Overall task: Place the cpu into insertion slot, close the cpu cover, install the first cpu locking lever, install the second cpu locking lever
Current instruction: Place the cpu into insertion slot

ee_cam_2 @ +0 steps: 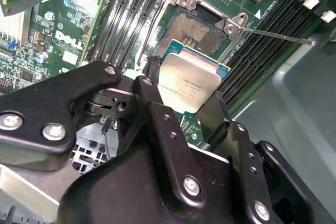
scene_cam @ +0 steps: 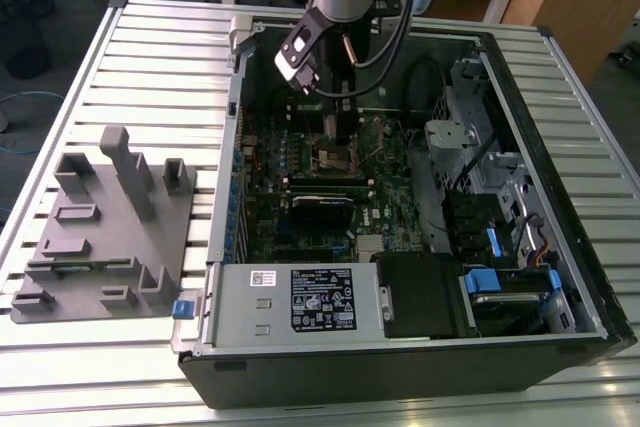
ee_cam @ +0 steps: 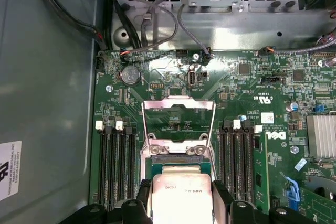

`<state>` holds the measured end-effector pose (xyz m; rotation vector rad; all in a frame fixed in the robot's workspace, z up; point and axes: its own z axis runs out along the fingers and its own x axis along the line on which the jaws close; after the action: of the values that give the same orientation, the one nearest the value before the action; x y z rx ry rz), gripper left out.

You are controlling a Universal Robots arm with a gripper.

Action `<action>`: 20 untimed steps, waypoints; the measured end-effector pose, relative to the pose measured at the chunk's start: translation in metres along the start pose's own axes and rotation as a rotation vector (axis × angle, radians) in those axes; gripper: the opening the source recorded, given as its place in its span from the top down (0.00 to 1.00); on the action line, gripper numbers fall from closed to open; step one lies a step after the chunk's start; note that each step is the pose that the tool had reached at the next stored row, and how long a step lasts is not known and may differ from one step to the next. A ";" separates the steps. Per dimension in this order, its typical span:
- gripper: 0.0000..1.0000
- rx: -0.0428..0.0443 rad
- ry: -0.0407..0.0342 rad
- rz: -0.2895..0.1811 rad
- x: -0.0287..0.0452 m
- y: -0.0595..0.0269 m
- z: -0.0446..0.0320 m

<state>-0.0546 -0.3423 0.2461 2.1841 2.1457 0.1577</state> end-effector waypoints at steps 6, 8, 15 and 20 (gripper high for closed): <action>0.46 0.0000 0.0026 0.000 0.0003 -0.0034 0.0067; 0.46 0.0000 0.0055 0.001 0.0008 -0.0045 0.0083; 0.46 0.0004 0.0197 0.002 0.0035 -0.0077 0.0143; 0.46 0.0004 0.0290 0.004 0.0034 -0.0087 0.0223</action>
<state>-0.0603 -0.3384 0.2230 2.1996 2.1570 0.1904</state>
